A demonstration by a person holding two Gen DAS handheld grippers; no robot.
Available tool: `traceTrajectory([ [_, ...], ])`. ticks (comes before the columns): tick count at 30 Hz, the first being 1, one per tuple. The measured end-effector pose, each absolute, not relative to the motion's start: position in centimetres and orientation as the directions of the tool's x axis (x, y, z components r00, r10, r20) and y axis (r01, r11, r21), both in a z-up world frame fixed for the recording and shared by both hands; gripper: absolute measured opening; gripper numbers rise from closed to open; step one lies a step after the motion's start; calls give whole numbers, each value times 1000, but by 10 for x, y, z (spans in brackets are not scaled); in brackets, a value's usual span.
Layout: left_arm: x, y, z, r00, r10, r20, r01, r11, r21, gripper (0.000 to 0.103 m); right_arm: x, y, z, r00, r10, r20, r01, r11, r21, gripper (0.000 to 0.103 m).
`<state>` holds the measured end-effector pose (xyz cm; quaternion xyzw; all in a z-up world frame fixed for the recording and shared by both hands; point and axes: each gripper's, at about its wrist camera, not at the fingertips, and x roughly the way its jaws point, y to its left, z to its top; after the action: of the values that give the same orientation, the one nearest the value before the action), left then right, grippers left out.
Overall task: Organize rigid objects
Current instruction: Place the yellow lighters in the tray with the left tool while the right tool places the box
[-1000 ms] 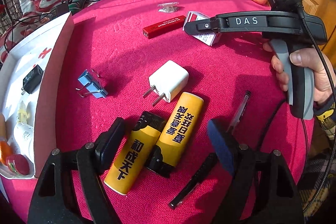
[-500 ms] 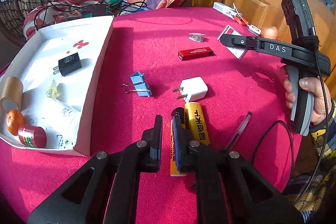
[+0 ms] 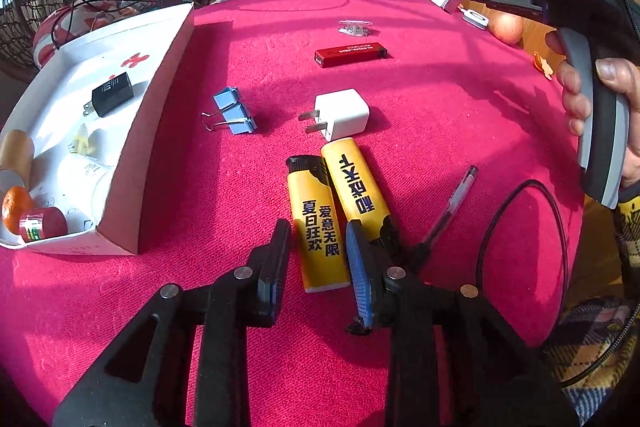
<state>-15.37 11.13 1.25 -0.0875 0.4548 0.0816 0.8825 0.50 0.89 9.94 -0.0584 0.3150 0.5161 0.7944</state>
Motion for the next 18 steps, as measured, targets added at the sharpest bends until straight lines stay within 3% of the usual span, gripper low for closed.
traceTrajectory([
  [3, -148, 99, 8, 562, 123, -818, -208, 978, 5, 39, 7, 4, 99, 264, 787, -558, -851, 463, 249, 31],
  [7, -133, 114, 8, 559, 138, -818, -252, 968, -9, 40, 6, 4, 99, 247, 795, -553, -851, 451, 269, 31],
  [8, -131, 116, 8, 558, 135, -819, -250, 968, -11, 38, 5, 4, 99, 242, 797, -554, -854, 446, 269, 31],
  [9, -130, 116, 8, 558, 138, -818, -243, 970, -2, 28, 3, 5, 100, 237, 799, -553, -858, 439, 267, 31],
  [10, -132, 117, 9, 562, 138, -815, -237, 972, 2, 24, 0, 6, 101, 232, 802, -551, -864, 431, 263, 31],
  [18, -154, 141, 46, 657, 228, -718, -334, 943, -6, 24, -19, 32, 124, 202, 828, -523, -902, 365, 229, 31],
])
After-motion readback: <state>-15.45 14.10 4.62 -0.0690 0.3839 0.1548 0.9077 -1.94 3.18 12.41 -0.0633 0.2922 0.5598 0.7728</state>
